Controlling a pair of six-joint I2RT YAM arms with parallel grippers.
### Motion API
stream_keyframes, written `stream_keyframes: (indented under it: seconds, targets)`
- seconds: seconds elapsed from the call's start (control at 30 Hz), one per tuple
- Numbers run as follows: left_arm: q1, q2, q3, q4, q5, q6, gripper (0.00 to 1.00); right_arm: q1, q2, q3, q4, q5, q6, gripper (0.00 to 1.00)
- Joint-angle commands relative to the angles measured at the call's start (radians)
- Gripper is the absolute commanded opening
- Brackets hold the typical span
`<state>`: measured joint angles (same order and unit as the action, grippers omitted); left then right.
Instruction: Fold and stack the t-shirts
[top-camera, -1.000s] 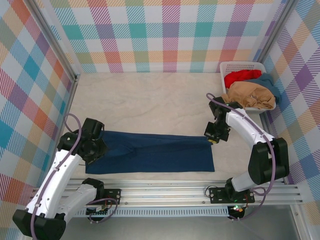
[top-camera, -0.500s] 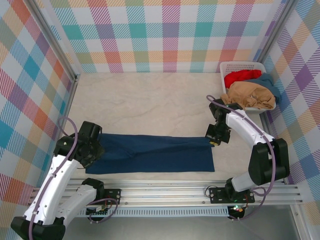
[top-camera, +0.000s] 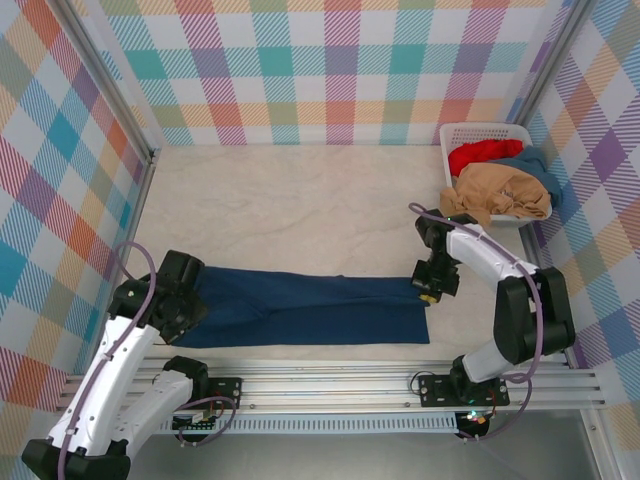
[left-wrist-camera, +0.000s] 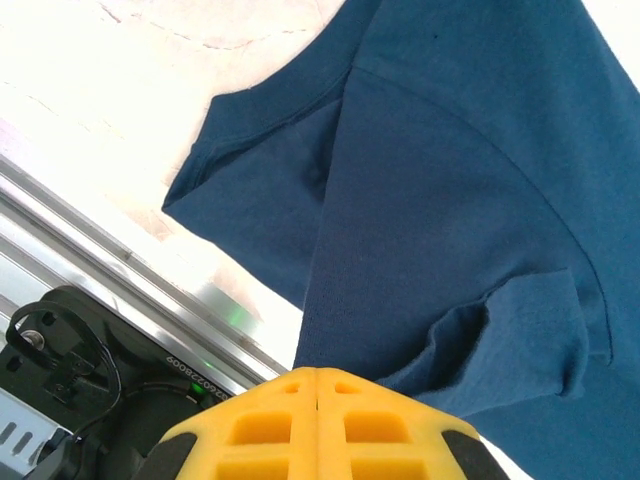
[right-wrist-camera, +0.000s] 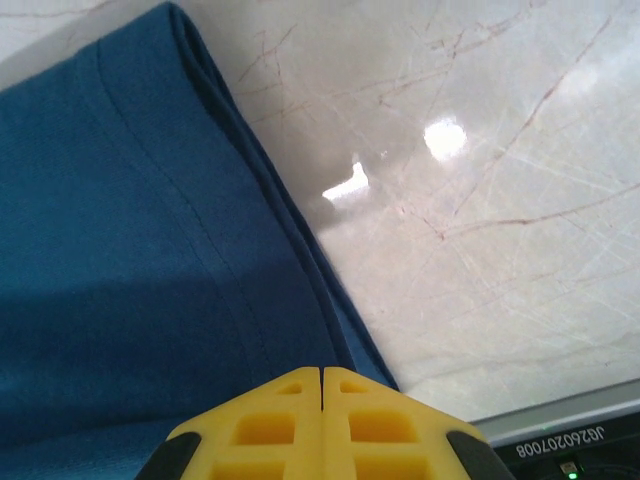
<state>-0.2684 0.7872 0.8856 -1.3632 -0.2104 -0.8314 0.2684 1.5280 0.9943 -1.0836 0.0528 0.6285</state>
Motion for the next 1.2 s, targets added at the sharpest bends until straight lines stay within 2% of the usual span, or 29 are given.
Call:
stream_keyframes:
  seconds: [0.0,0.23,0.37,0.5,0.63,0.77,0.97,1.17]
  targets:
    - [-0.017,-0.017,-0.014,-0.038,-0.028,-0.026,0.0,0.004,0.009,-0.001,0.029,0.025,0.024,0.0]
    - [-0.017,0.037,0.054,0.045,-0.037,-0.036,0.0,-0.002,0.095,0.272,-0.021,0.094,-0.032,0.0]
    - [-0.014,0.214,0.207,0.147,-0.07,0.023,0.0,-0.021,0.205,0.436,-0.012,0.091,-0.078,0.0]
    - [0.047,0.387,0.395,0.235,-0.083,0.091,0.0,-0.039,0.321,0.604,-0.018,0.098,-0.113,0.0]
    - [0.069,0.473,0.521,0.243,-0.068,0.125,0.0,-0.044,0.389,0.703,-0.029,0.083,-0.135,0.0]
    - [0.069,0.413,0.48,0.212,-0.062,0.145,0.0,-0.044,0.364,0.645,-0.005,0.05,-0.131,0.0]
    - [0.06,0.26,0.253,0.124,-0.017,0.129,0.0,-0.044,0.243,0.404,0.052,0.015,-0.106,0.0]
    - [0.057,0.121,0.079,0.064,-0.039,0.079,0.0,-0.044,0.154,0.234,0.055,0.025,-0.079,0.0]
